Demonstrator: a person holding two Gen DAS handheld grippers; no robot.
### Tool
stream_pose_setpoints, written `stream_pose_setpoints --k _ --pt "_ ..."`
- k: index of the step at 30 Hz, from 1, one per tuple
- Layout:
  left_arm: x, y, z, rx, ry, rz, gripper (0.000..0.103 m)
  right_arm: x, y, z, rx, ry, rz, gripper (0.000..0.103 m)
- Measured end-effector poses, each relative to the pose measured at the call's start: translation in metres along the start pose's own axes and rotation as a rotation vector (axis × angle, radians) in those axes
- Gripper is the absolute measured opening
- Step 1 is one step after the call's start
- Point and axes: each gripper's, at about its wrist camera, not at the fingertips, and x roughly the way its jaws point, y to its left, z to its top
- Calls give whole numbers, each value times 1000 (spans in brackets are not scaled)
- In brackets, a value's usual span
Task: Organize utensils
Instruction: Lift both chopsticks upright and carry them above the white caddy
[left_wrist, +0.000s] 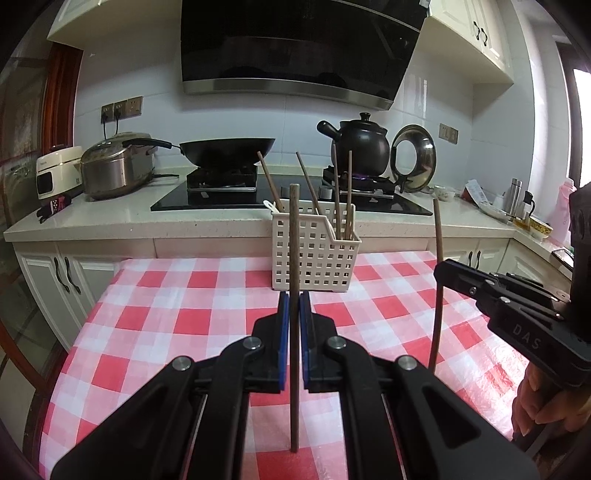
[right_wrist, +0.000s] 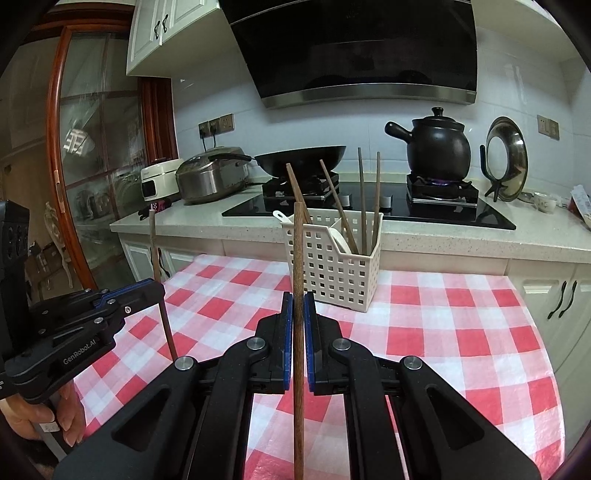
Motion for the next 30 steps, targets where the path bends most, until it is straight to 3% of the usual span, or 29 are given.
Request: stream_pose_setpoints --k 30 --pt "-1 -7 28 51 -82 -26 6 -6 6 25 -46 -124 -5 7"
